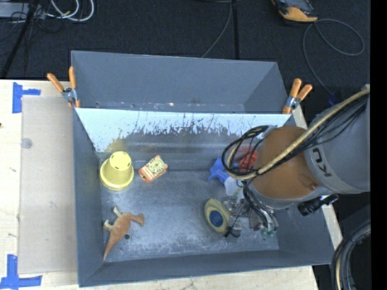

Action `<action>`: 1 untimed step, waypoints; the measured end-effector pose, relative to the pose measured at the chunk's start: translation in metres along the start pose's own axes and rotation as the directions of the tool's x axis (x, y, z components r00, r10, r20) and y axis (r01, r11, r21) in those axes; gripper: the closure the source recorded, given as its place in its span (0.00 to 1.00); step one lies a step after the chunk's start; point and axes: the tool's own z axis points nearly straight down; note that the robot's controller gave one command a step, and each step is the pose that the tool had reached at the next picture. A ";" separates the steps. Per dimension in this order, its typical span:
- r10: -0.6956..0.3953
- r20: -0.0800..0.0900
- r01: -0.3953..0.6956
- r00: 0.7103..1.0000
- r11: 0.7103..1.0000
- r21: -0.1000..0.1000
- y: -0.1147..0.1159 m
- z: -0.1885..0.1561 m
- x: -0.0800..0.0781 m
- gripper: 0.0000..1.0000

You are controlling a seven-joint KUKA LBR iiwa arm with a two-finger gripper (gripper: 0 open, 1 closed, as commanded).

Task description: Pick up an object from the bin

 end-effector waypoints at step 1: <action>0.000 0.000 0.000 1.000 1.000 0.000 0.000 -0.022 0.000 1.00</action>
Offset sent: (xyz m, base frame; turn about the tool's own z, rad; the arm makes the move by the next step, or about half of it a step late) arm 0.0000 -0.0001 0.0899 0.0000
